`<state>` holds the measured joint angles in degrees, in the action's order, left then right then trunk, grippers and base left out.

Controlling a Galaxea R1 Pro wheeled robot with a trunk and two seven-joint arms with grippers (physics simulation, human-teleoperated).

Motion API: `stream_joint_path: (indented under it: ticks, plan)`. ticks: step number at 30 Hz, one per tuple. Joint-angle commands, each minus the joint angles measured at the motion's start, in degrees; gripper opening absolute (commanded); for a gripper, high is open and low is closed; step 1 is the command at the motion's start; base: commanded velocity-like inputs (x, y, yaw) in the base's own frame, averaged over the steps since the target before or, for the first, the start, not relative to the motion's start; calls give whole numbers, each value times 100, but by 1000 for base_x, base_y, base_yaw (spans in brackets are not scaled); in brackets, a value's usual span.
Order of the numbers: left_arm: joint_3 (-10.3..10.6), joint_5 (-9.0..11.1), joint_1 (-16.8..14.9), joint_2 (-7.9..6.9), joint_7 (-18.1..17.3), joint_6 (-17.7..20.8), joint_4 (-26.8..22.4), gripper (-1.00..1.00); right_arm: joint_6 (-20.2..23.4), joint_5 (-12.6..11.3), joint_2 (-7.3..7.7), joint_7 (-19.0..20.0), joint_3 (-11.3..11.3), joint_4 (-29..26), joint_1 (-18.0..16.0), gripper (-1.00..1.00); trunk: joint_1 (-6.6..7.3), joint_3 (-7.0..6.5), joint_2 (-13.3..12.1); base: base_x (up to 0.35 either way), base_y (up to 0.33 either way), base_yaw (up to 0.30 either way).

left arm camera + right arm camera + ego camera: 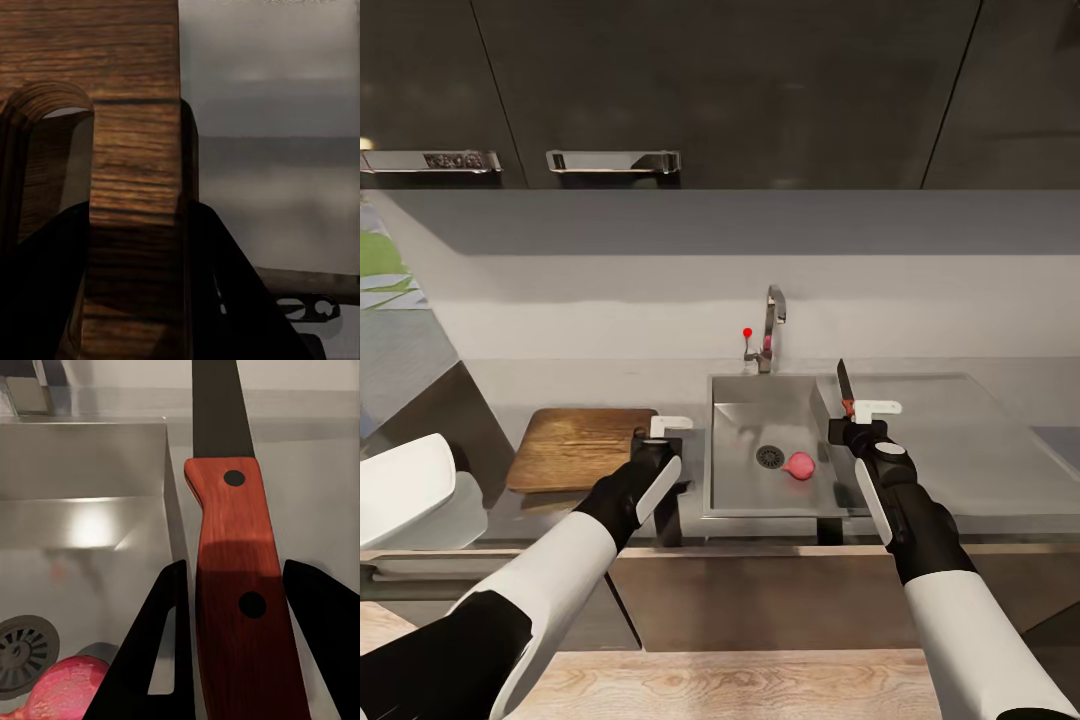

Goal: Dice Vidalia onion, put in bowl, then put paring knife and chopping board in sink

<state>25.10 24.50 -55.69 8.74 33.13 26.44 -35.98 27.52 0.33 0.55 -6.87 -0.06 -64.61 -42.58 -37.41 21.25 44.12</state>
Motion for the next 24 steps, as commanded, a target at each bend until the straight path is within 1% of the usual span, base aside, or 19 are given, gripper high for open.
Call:
stream_joint_path:
  ticks: [1, 15, 18, 20, 22, 24]
  plan:
    - [24, 159, 0, -4, 45, -7, 169, -100, 34, 4, 0, -16, 6, -8, -4, -100, -2, 9, 5, 0, 0, 0]
    - [23, 160, 5, -4, 45, -8, 176, -100, 34, 2, 4, -16, -3, -8, -5, -100, -2, 9, 5, 0, 0, 0]
    - [24, 160, 12, -4, 45, -26, 241, -100, 34, 3, 6, -16, -3, -8, -5, -100, -2, 9, 5, 0, 0, 0]
    - [26, 160, 13, -4, 45, -135, 291, -100, 34, 3, 2, -16, -3, -8, -5, -100, -2, 9, 5, 0, 0, 0]
    - [28, 160, 14, -4, 45, -327, 378, -100, 34, 2, 5, -16, -3, -8, -5, -100, -2, 9, 5, 0, 0, 0]
    - [29, 160, 14, -4, 45, -392, 416, -100, 34, 4, 3, -16, -3, -18, -5, -100, -2, 9, 5, 0, 0, 0]
